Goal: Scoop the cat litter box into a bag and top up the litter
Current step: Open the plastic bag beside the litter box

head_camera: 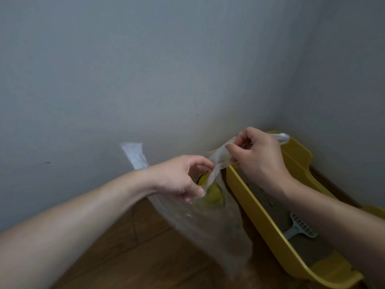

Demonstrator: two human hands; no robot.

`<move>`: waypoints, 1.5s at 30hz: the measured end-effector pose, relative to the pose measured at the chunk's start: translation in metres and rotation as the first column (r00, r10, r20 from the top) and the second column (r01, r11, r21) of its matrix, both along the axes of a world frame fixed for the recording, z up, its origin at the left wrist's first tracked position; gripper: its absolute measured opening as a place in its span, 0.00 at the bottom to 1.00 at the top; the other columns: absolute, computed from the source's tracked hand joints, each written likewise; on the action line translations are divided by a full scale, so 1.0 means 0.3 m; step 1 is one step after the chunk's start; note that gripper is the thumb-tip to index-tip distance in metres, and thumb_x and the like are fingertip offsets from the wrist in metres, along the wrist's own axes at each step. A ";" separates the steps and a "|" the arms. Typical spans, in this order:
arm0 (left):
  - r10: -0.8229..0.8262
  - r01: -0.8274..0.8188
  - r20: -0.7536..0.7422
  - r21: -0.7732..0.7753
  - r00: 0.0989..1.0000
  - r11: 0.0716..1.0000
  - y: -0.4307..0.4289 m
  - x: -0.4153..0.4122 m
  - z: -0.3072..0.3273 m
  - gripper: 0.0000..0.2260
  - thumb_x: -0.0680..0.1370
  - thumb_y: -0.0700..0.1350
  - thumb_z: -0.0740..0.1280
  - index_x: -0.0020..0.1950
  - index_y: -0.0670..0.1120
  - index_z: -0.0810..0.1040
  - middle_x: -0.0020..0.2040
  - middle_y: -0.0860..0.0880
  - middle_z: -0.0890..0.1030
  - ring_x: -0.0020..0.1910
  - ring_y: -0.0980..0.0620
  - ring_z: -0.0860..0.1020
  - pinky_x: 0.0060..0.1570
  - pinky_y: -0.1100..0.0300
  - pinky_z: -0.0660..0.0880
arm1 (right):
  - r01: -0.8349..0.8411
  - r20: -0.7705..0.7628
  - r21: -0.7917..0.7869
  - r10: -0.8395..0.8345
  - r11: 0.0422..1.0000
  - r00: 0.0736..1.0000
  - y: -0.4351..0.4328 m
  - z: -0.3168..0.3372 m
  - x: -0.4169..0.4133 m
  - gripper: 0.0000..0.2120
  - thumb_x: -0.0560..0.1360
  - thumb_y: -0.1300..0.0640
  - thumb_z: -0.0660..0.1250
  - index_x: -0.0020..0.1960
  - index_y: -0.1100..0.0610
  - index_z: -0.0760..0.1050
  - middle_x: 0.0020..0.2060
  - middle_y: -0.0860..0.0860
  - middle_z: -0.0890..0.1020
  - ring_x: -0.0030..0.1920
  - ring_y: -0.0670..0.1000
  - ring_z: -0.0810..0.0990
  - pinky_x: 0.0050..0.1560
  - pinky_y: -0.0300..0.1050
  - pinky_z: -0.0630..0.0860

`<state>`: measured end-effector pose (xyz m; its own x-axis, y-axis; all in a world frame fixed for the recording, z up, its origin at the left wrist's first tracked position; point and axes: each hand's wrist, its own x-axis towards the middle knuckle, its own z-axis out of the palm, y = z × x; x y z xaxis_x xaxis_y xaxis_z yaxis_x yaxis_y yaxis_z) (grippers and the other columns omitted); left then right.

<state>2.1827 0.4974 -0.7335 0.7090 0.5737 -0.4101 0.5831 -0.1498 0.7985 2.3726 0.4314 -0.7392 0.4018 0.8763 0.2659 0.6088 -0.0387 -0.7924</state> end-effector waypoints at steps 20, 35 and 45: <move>0.034 0.281 -0.510 0.527 0.859 0.802 0.027 -0.017 -0.155 0.34 0.59 0.72 0.72 0.60 0.59 0.71 0.76 0.47 0.63 0.79 0.46 0.50 0.72 0.33 0.34 | -0.013 -0.258 -0.145 -0.025 0.989 0.966 -0.025 -0.121 0.056 0.16 0.78 0.53 0.69 0.40 0.62 0.68 0.30 0.59 0.78 0.28 0.53 0.82 0.34 0.50 0.79; 0.067 0.285 -0.338 0.872 0.939 0.399 0.033 0.008 -0.085 0.11 0.74 0.51 0.62 0.53 0.51 0.77 0.49 0.51 0.74 0.52 0.48 0.75 0.56 0.50 0.62 | -0.503 0.359 0.151 0.427 0.851 0.830 0.027 -0.060 -0.050 0.10 0.76 0.59 0.72 0.57 0.56 0.83 0.53 0.48 0.80 0.49 0.43 0.79 0.51 0.38 0.78; 0.062 0.237 -0.300 0.847 0.952 0.475 0.056 -0.027 -0.054 0.10 0.75 0.46 0.66 0.55 0.45 0.78 0.48 0.49 0.72 0.46 0.43 0.76 0.46 0.47 0.76 | -0.326 0.209 0.282 0.273 0.902 0.939 0.015 -0.038 -0.048 0.11 0.76 0.63 0.71 0.58 0.57 0.82 0.50 0.51 0.74 0.45 0.46 0.79 0.44 0.40 0.80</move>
<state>2.1745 0.5144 -0.7496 0.7307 0.6762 0.0937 0.6751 -0.7362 0.0474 2.3582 0.4360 -0.7506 0.0624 0.8120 0.5803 0.6724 0.3955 -0.6256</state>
